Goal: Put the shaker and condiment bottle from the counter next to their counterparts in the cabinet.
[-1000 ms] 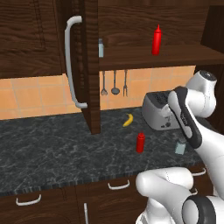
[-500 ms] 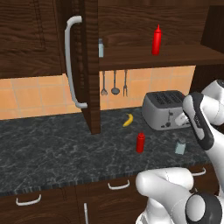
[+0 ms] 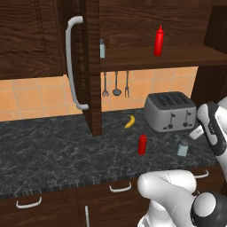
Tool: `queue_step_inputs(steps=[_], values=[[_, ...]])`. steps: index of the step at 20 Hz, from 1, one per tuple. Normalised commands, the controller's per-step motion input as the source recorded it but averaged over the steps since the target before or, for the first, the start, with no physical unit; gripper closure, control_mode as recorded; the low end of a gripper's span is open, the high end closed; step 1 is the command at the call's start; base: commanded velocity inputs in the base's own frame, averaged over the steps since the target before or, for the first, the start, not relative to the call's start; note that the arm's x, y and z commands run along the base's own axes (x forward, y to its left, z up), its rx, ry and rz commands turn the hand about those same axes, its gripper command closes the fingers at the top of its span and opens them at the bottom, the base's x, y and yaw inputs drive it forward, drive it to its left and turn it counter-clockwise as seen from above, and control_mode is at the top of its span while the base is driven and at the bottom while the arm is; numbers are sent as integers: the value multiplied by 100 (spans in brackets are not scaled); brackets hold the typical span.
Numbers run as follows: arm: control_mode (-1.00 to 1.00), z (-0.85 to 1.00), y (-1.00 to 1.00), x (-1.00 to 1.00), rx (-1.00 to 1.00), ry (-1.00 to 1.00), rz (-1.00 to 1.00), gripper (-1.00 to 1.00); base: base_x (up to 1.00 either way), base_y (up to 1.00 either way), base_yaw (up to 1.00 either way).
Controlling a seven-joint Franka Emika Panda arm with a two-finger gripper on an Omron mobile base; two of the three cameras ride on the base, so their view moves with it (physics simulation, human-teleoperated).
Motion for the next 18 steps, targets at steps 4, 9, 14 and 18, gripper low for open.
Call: queue_step_inputs(steps=[4, 9, 14, 18], values=[[-100, -40, -24, -2, 1, 0, 13, -100, 0, 0, 0], [-100, -15, -35, -11, 6, 0, 12, -100, 0, 0, 0], [-100, -10, -33, -20, 11, 0, 11, -100, 0, 0, 0], [-100, -23, -12, -3, 11, -8, 10, -100, 0, 0, 0]])
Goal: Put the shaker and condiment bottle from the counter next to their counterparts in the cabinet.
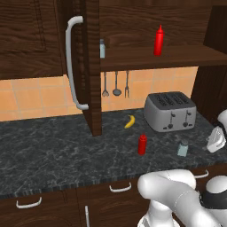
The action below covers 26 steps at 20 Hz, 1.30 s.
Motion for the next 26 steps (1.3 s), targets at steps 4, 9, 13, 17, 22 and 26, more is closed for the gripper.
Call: queue_step_inputs(steps=[4, 9, 13, 17, 22, 26], values=[[-100, -11, 0, 0, 11, -3, 7, -100, 0, 0, 0], [-100, -3, -1, 0, 11, -1, 6, -100, 0, 0, 0], [-100, -4, -3, 0, 9, -6, 7, -100, 0, 0, 0], [-100, -20, 0, 2, 4, -9, 6, -100, 0, 0, 0], [-100, -30, 0, 21, 2, -7, 4, -100, 0, 0, 0], [-100, -17, -2, 13, 3, -7, 4, -100, 0, 0, 0]])
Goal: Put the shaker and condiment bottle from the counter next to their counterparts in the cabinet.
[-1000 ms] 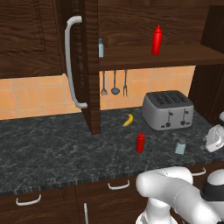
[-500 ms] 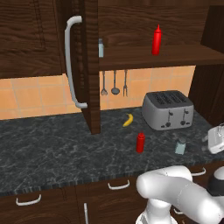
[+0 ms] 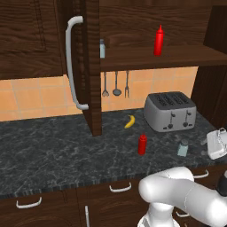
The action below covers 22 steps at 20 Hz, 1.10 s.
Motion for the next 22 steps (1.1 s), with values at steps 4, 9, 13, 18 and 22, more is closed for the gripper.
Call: queue_step_inputs(steps=[4, 9, 13, 18, 22], values=[[-100, -10, -2, 11, 4, -2, 4, -100, 0, 0, 0], [-100, -9, 0, 32, 4, -1, 2, -100, 0, 0, 0], [-100, -3, 0, 15, 4, 0, 1, -100, 0, 0, 0], [-100, -5, 0, 4, 3, 0, 0, -100, 0, 0, 0], [-100, -9, 0, 0, 2, 0, 0, -100, 0, 0, 0]])
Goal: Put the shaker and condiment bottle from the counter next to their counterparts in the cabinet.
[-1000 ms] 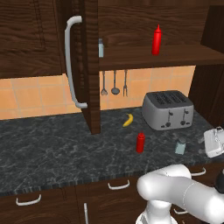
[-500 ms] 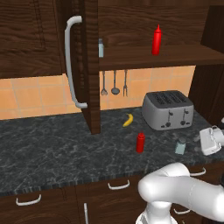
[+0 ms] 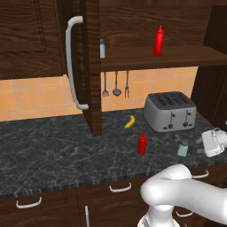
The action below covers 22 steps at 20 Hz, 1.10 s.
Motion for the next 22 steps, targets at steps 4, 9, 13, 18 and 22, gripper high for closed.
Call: queue_step_inputs(steps=[4, 9, 13, 18, 22], values=[[-100, -8, 8, 0, 2, 0, 0, -100, 0, 0, 0], [-100, -12, 16, 0, 0, 0, 0, -100, 0, 0, 0], [-100, -9, 21, 0, 0, 0, 0, -100, 0, 0, 0], [-100, 0, 23, 3, 1, 0, 0, -100, 0, 0, 0], [-100, 0, 12, 11, 2, 0, 0, -100, 0, 0, 0]])
